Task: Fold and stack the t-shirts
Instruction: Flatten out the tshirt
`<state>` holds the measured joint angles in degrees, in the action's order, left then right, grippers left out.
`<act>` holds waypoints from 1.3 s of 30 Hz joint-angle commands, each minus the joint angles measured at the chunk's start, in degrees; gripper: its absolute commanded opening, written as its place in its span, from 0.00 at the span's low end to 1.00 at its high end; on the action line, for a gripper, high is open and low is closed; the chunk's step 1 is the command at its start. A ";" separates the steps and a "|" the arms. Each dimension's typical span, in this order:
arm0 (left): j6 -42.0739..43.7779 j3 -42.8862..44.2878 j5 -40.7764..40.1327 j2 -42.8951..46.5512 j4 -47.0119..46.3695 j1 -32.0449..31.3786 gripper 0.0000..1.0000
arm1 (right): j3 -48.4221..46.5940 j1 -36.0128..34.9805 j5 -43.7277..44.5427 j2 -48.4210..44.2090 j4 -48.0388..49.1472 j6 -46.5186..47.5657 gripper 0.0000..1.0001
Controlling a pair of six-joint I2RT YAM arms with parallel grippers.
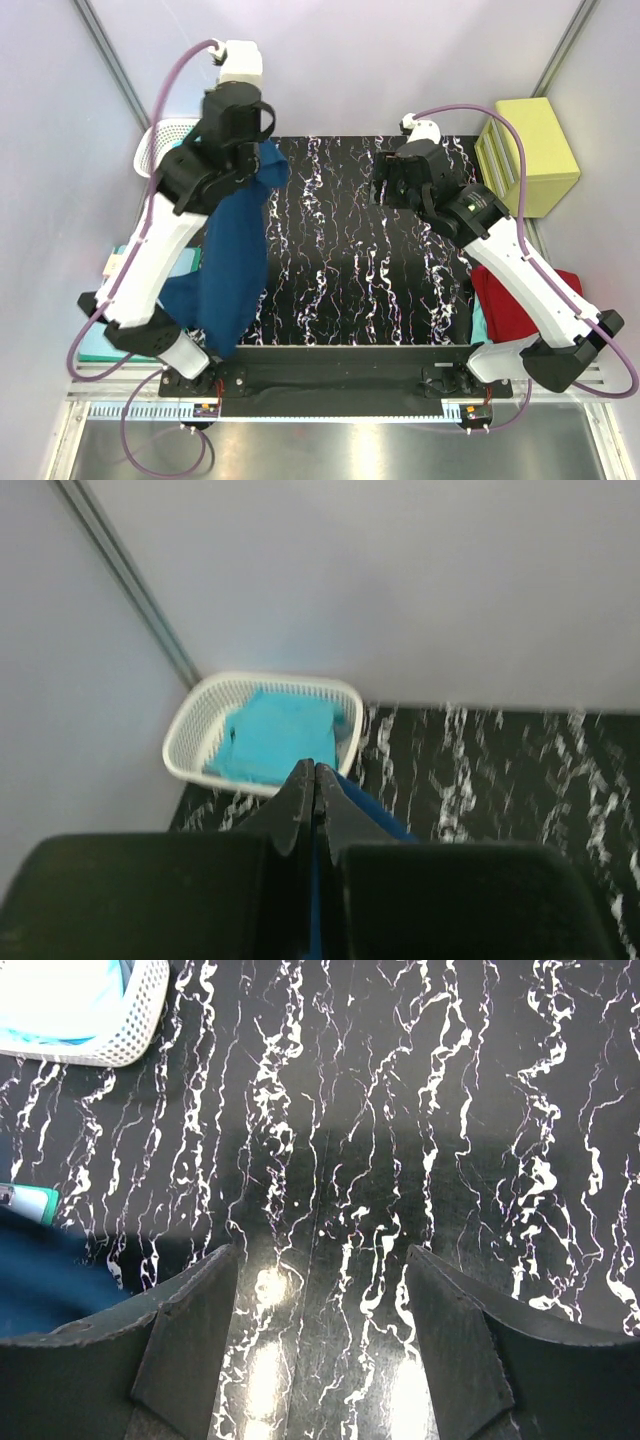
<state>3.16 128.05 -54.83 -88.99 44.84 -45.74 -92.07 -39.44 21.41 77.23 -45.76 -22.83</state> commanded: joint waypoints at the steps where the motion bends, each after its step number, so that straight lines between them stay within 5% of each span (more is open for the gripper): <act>1: -17.31 -2.11 21.15 -4.68 10.88 6.53 0.00 | -0.13 -0.37 0.48 -1.03 2.25 0.94 0.76; 10: -18.71 9.85 29.25 -21.39 10.53 8.11 0.00 | 2.16 -0.46 2.05 -0.94 2.16 2.00 0.77; 15: -18.45 4.23 30.83 -20.26 6.85 14.26 0.00 | 4.09 -0.11 2.32 -0.24 2.69 2.09 0.77; 19: -17.75 8.60 33.82 -20.87 7.10 17.17 0.00 | 3.66 0.06 1.09 1.43 2.69 1.65 0.77; 30: -12.92 17.23 23.28 -13.58 5.79 -1.80 0.00 | 3.30 -0.02 -0.31 2.93 3.66 1.21 0.76; 39: -14.14 18.37 22.66 -15.42 6.14 -12.18 0.00 | 6.19 -0.02 -5.59 3.01 3.92 0.07 0.75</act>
<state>-11.18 143.96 -29.80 -103.33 53.89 -55.20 -87.61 -39.42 18.33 80.64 -43.55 -21.98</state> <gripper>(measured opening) 0.003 0.762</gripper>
